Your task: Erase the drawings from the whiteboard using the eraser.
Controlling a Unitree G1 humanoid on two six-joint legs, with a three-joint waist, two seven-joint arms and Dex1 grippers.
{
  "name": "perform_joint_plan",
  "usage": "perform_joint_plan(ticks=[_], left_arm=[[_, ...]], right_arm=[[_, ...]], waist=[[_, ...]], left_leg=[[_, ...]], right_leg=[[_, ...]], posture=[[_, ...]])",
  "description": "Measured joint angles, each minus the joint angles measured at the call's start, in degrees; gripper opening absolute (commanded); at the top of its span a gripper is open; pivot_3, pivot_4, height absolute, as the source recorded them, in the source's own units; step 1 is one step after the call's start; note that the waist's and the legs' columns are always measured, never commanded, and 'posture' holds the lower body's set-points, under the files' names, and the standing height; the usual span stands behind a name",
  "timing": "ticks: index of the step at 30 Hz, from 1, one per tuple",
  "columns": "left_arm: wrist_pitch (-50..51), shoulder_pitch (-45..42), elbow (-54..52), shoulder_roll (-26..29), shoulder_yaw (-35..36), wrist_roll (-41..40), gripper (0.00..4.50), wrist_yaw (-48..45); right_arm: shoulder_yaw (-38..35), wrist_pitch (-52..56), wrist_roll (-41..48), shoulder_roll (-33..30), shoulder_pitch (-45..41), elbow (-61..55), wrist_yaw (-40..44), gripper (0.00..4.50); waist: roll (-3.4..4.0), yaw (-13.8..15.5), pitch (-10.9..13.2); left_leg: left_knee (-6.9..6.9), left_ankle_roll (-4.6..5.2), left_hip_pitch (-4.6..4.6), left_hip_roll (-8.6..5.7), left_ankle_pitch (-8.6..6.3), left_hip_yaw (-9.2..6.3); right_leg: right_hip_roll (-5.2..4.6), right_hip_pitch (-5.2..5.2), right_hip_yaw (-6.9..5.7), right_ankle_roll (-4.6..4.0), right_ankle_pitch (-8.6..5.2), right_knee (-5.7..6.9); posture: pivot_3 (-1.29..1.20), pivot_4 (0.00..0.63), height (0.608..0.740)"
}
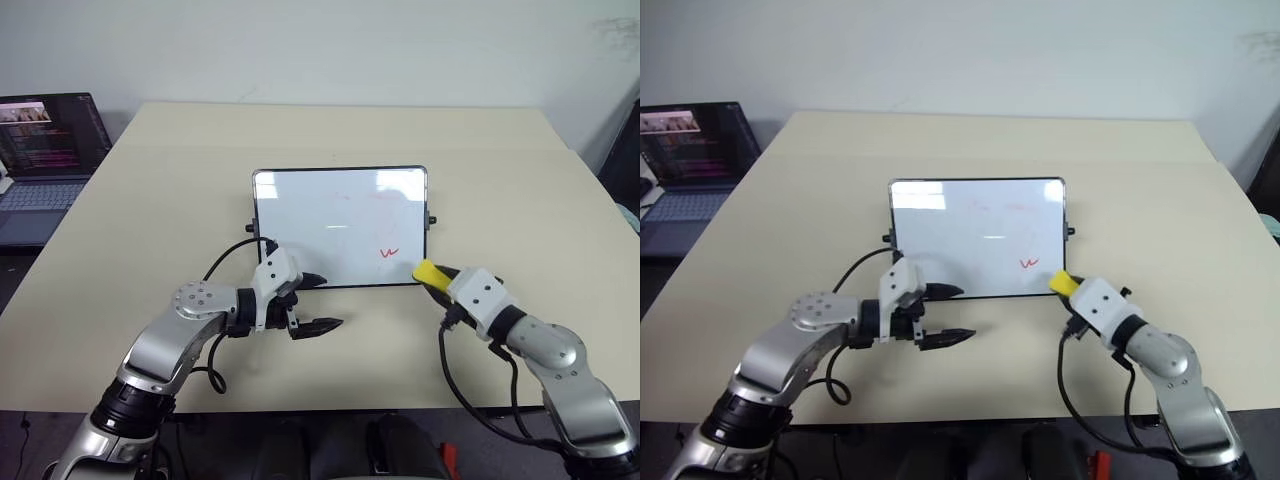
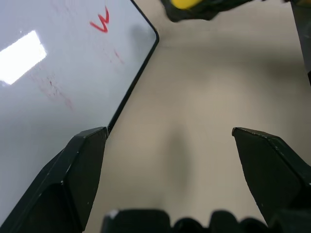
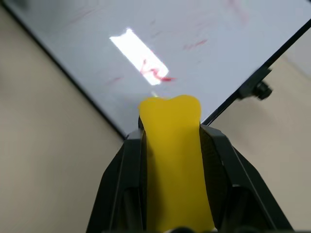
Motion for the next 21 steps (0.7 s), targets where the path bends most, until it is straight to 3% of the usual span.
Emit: perform_joint_plan(ticks=[9,21], left_arm=[[0.8,-1.7,0.2,-0.8,-0.1,0.0,4.50,-0.2],[2.0,-2.3,0.2,-1.2,-0.1,-0.3,4.50,-0.2]], right_arm=[[5.2,0.2,-6.9,6.1,-9.5,7.0,-7.0,1.17],[13.7,6.5,-8.8,6.9,-8.2,6.2,-2.1,1.17]], waist=[[0.01,0.0,0.0],[-0.04,-0.2,0.0]], left_leg=[[0.01,0.00,-0.02,0.00,0.00,-0.01],[0.06,0.05,0.22,0.01,0.04,0.02]], right_leg=[[-0.01,-0.02,0.00,-0.19,0.11,0.02],[-0.01,0.13,0.03,-0.06,0.05,0.13]], posture=[[0.00,0.150,0.740],[0.00,0.150,0.740]])
